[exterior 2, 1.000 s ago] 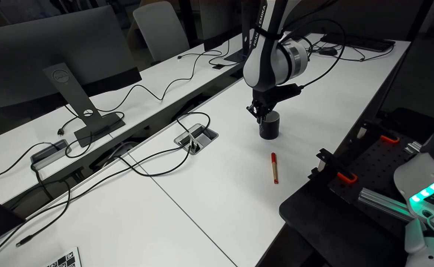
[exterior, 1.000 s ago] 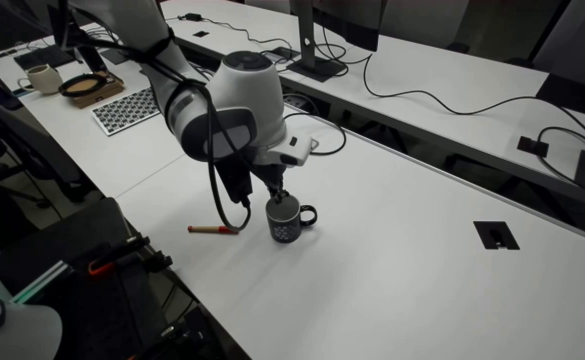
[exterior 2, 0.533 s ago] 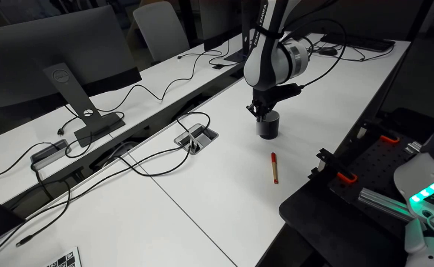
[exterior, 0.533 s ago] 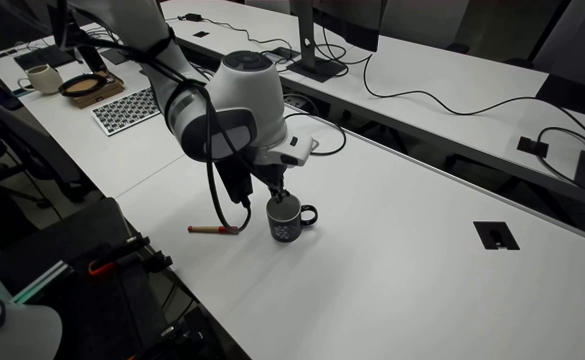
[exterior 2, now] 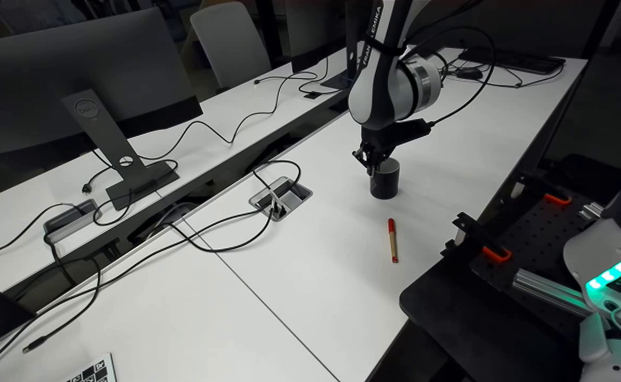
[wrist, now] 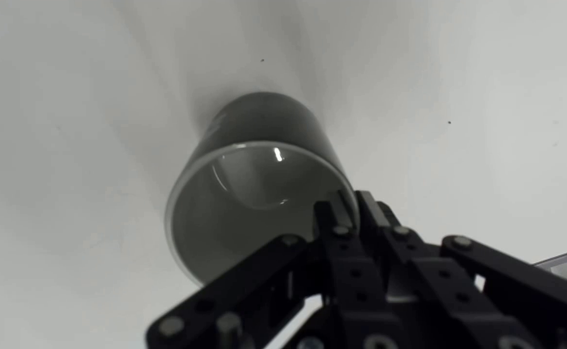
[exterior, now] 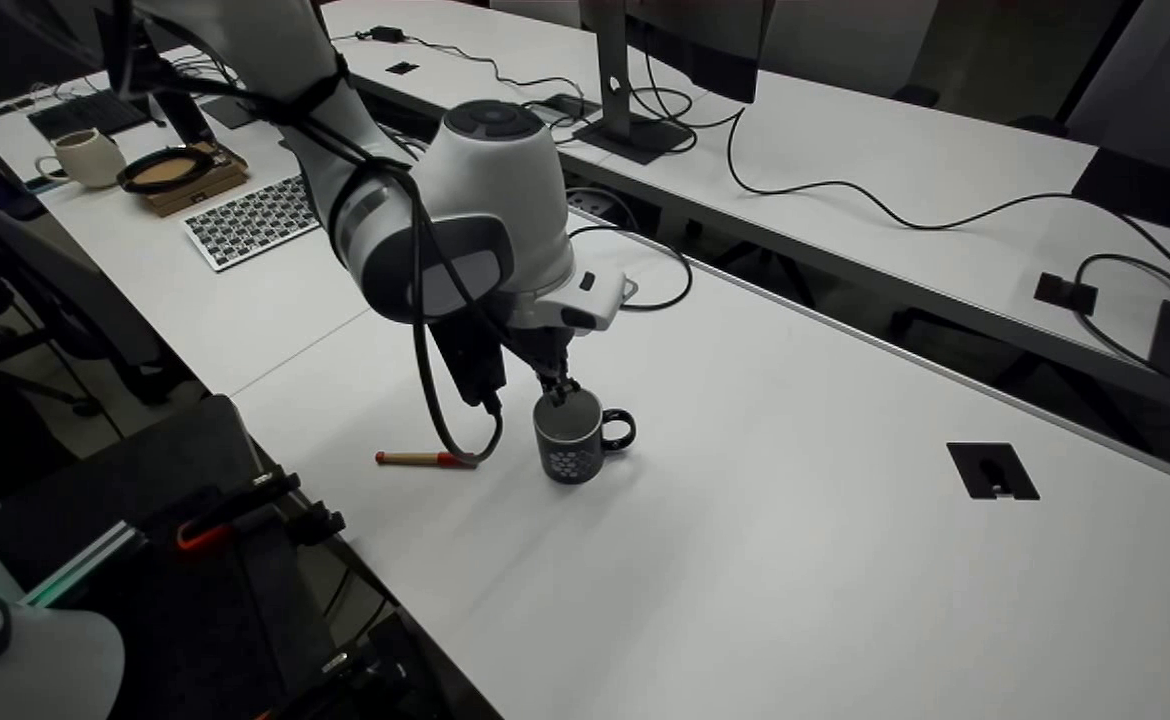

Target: Place the mug upright and put it on the right side of the desk

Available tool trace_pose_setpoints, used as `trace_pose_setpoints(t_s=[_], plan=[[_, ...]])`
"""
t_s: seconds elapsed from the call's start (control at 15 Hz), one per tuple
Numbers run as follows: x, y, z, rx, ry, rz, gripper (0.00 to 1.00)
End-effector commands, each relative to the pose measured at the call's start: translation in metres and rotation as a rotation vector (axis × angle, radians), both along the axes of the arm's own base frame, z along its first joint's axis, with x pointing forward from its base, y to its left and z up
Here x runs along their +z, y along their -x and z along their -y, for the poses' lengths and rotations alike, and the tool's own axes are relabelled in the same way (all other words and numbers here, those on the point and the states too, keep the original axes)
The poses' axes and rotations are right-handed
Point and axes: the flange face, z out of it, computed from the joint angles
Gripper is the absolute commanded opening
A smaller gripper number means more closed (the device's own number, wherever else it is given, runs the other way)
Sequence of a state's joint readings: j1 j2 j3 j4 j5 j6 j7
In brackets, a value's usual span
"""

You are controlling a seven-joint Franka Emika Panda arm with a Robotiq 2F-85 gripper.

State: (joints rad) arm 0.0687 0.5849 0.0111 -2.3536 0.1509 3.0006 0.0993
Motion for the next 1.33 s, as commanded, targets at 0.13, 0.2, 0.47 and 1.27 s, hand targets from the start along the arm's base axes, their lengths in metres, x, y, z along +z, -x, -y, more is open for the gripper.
trace_pose_setpoints(t_s=[0.13, 0.2, 0.47, 1.27], plan=[[0.0, 0.0, 0.0, 0.0, 0.0, -0.001, 0.09], [0.001, 0.0, 0.0, -0.001, -0.001, 0.002, 0.02], [0.006, -0.001, -0.005, 0.004, -0.044, 0.011, 0.4], [0.074, 0.005, -0.035, 0.129, -0.078, 0.1, 1.0]])
